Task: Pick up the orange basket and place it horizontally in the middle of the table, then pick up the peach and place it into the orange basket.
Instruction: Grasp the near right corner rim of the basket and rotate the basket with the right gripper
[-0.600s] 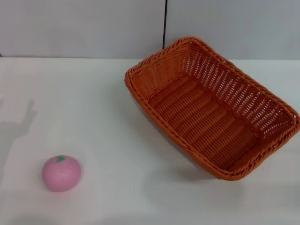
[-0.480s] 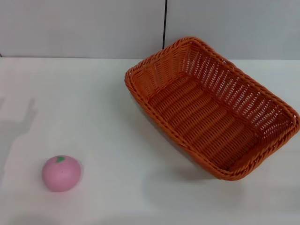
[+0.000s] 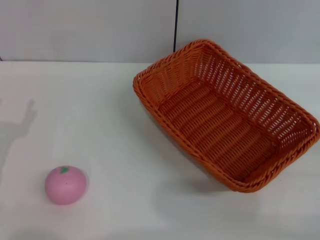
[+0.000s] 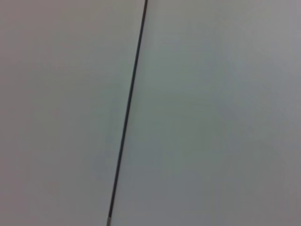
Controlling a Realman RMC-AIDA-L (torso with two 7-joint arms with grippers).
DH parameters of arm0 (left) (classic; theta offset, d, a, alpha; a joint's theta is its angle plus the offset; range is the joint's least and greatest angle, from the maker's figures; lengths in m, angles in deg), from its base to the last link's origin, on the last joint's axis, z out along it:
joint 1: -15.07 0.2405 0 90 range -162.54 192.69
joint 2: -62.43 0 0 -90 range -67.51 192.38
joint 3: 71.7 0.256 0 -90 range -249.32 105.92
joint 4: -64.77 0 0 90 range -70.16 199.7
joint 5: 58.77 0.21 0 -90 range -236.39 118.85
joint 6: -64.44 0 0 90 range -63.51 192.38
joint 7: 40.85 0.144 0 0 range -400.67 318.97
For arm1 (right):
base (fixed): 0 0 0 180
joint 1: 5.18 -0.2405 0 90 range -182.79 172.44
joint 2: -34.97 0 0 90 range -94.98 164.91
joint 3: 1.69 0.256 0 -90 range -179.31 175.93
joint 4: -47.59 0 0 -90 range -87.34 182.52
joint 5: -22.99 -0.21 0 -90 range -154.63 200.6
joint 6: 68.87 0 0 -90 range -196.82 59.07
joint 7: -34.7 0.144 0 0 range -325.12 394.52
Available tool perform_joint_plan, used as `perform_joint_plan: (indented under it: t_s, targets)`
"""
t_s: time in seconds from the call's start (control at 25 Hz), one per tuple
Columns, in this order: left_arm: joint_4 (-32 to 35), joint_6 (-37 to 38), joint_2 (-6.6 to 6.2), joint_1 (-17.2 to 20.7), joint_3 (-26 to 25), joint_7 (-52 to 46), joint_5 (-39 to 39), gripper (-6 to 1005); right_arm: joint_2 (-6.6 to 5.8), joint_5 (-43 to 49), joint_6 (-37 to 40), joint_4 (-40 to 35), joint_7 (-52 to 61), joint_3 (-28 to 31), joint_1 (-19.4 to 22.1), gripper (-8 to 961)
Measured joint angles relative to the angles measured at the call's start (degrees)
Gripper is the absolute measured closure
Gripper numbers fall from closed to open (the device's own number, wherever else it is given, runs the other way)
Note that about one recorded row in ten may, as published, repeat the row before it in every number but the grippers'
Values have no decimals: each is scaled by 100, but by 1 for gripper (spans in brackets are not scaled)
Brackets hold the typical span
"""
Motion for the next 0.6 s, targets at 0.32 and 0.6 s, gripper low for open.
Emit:
perform_joint_plan:
  t_s: [0.32,0.6]
  targets:
    - [-7,-121,20,116,-198,-10,-26,170,-49,2002,-594,-3195,4073,-8,88,168]
    - [-219,-279,77,256,-267,-119,-17,169,-504,4437,-433,-5508,6948,-7,-516,168]
